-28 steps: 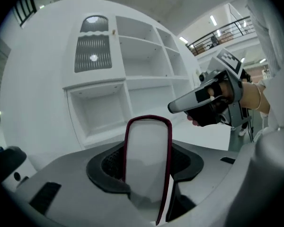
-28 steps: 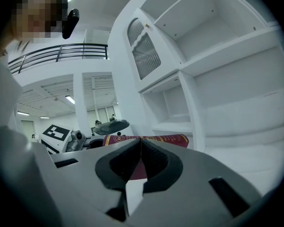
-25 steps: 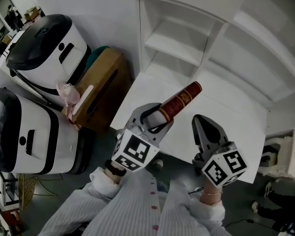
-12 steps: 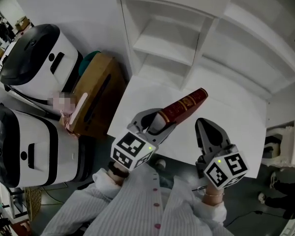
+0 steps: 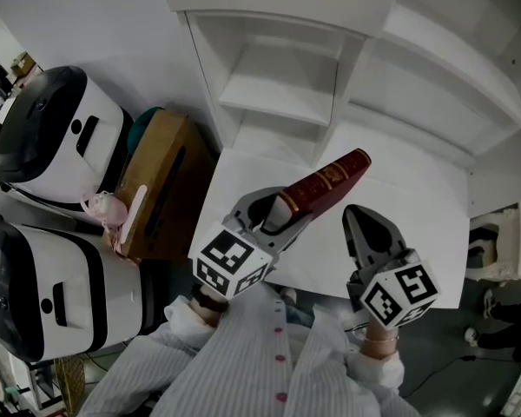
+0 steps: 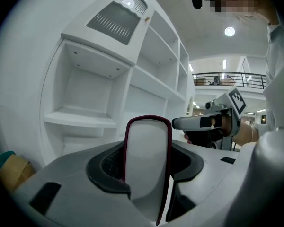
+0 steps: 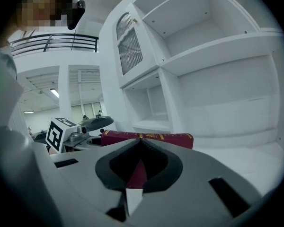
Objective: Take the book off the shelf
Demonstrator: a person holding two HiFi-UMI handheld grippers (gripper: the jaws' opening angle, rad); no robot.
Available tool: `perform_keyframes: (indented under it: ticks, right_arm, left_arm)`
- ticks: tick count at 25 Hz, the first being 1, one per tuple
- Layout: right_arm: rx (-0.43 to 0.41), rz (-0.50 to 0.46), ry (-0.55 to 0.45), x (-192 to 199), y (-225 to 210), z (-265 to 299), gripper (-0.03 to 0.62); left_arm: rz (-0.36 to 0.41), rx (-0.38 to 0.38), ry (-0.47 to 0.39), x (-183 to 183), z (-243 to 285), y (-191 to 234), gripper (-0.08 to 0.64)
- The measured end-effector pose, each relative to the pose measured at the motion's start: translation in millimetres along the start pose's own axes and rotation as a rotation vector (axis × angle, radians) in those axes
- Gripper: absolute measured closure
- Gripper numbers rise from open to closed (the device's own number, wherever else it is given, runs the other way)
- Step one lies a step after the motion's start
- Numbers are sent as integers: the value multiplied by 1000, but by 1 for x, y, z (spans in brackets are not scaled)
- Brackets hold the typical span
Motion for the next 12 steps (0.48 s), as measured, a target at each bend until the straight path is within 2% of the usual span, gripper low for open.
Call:
perform_keyframes:
  ticks: [12]
  right_arm:
    - [9, -9, 3, -6, 1, 12, 577]
  left_arm:
    - [5, 31, -7, -12, 0, 10, 334]
Point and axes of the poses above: the fingertips, and each gripper's own axes: z forward along the fingers, y to its left, x out of its underside, the point moved 5 cm from there along -z, backward along the fingers, and after that the axes turned 13 degrees about -z, right-handed, at the moved point
